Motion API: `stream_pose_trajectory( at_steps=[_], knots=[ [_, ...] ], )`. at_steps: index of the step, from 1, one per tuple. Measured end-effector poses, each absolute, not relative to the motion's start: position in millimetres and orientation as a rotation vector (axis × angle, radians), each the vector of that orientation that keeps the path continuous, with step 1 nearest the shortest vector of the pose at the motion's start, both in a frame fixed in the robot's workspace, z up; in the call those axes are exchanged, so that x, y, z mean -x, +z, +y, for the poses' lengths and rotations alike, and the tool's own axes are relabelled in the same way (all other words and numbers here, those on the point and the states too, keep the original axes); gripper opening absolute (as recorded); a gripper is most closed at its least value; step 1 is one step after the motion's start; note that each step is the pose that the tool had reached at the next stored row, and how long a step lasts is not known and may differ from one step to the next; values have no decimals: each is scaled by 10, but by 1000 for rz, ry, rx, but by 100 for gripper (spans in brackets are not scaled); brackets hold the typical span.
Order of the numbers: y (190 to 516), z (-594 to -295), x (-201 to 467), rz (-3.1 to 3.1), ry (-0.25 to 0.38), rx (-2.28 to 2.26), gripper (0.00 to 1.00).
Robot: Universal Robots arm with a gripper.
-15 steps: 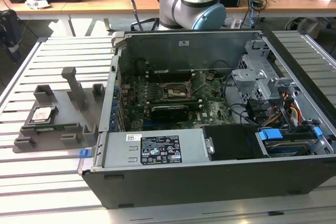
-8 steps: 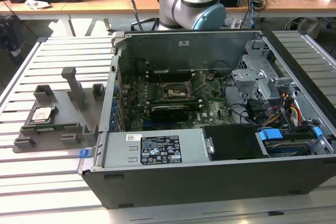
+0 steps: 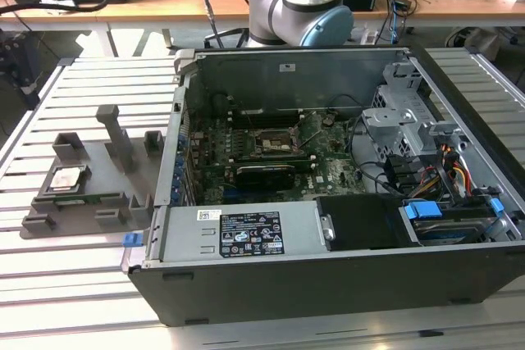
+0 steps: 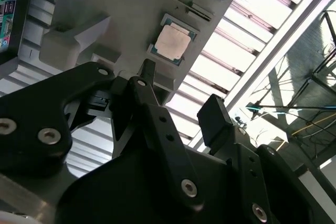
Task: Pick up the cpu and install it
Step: 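Pick up the cpu and move it towards the insertion slot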
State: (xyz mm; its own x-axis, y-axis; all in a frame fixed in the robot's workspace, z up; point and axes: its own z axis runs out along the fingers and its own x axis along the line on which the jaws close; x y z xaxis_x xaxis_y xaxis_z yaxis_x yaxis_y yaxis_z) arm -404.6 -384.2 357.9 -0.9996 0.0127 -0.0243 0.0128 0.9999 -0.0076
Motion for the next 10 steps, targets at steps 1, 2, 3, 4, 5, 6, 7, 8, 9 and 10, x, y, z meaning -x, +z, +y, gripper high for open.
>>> stream_pose_trajectory(
  at_steps=[1,2,3,4,5,6,7,8,9,10],
  knots=[
    [3569,-3842,4046,3117,-12,-20,60],
    [3550,-3842,4046,3117,-12,-20,60],
    [3538,-3842,4046,3117,-12,-20,60],
    [3530,-3841,4046,3117,-12,-20,60],
    [3520,-3842,4046,3117,-12,-20,60],
    [3504,-3842,4046,3117,-12,-20,60],
    [3493,-3842,4046,3117,-12,-20,60],
    [3482,-3842,4046,3117,-12,-20,60],
    [3472,-3842,4046,3117,-12,-20,60],
    [3448,-3841,4046,3117,-12,-20,60]
  ],
)
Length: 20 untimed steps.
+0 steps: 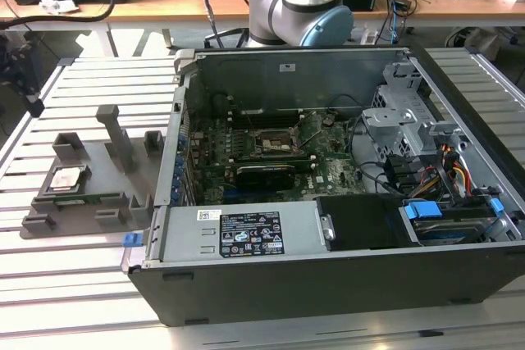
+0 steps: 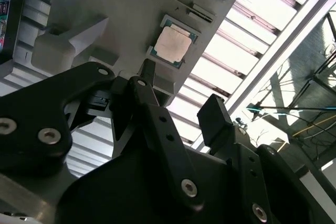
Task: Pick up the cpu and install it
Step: 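Pick up the cpu and move it towards the insertion slot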
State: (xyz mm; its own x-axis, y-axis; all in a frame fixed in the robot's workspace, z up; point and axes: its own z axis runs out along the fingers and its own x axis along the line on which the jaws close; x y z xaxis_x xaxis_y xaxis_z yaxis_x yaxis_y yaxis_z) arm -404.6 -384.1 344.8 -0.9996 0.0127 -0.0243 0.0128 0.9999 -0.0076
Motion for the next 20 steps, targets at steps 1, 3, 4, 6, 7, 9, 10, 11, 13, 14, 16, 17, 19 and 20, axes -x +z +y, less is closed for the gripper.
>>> stream_pose_trajectory(
  at_steps=[1,3,4,6,7,9,10,11,13,14,16,17,19,20],
  knots=[
    [3426,-3842,4046,3117,-12,-20,60],
    [3383,-3841,4046,3117,-12,-20,60],
    [3372,-3842,4046,3117,-12,-20,60],
    [3357,-3841,4046,3117,-12,-20,60],
    [3345,-3842,4046,3117,-12,-20,60],
    [3320,-3842,4046,3117,-12,-20,60],
    [3309,-3842,4046,3117,-12,-20,60],
    [3296,-3842,4046,3117,-12,-20,60],
    [3250,-3842,4046,3117,-12,-20,60],
    [3233,-3840,4044,3117,-25,-18,60],
    [3218,-3839,4038,3117,-53,-12,60],
    [3210,-3838,4035,3117,-57,-6,60],
    [3205,-3836,4035,3116,-64,26,60],
    [3193,-3835,4034,3116,-67,40,60]
  ],
)
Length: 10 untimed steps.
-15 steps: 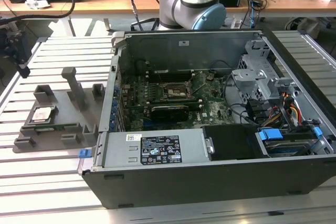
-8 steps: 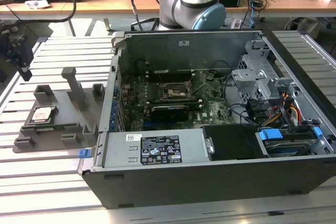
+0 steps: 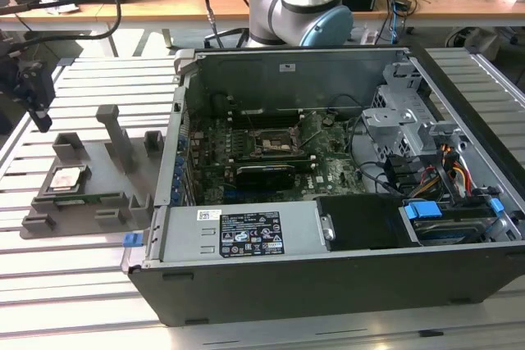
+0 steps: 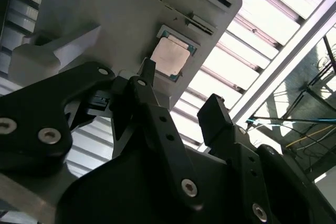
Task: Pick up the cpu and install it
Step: 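Pick up the cpu and move it towards the insertion slot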
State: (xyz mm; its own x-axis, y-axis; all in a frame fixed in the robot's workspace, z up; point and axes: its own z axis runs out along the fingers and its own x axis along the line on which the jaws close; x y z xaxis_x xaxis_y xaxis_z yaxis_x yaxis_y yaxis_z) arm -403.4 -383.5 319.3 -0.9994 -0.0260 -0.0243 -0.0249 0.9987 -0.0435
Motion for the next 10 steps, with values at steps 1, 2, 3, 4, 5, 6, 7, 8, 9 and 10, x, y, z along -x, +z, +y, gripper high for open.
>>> stream_pose_trajectory(
  at_steps=[1,2,3,4,5,6,7,8,9,10],
  knots=[
    [3160,-3835,4035,3116,-67,40,60],
    [3129,-3835,4035,3116,-67,40,60],
    [3112,-3835,4035,3116,-67,40,60],
    [3100,-3835,4036,3116,-67,40,60],
    [3093,-3835,4035,3116,-67,40,60],
    [3082,-3835,4035,3116,-67,40,60],
    [3067,-3835,4035,3116,-67,40,60],
    [3050,-3835,4036,3116,-67,40,60],
    [3022,-3835,4036,3116,-67,40,60],
    [3008,-3835,4036,3116,-67,40,60]
  ],
)
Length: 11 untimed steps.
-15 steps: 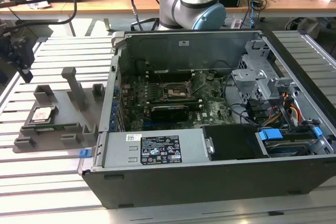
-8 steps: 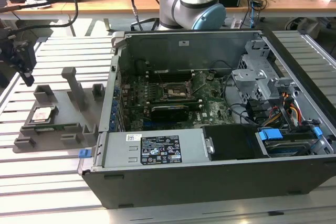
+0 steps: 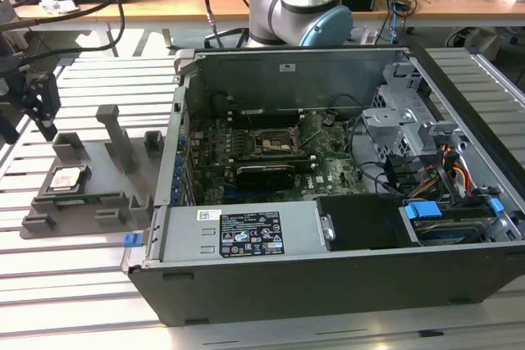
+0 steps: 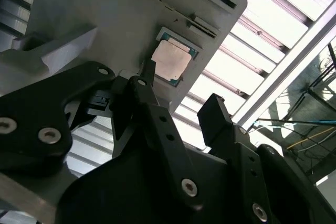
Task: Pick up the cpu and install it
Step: 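Pick up the cpu and move it towards the insertion slot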
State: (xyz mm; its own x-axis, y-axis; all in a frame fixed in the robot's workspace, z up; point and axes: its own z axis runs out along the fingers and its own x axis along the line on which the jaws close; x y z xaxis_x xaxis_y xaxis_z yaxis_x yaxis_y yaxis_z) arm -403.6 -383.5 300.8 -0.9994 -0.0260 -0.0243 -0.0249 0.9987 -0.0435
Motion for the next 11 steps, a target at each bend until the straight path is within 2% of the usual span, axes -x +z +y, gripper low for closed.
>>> stream_pose_trajectory(
  at_steps=[11],
  knots=[
    [2813,-3835,4035,3116,-67,40,60]
  ],
)
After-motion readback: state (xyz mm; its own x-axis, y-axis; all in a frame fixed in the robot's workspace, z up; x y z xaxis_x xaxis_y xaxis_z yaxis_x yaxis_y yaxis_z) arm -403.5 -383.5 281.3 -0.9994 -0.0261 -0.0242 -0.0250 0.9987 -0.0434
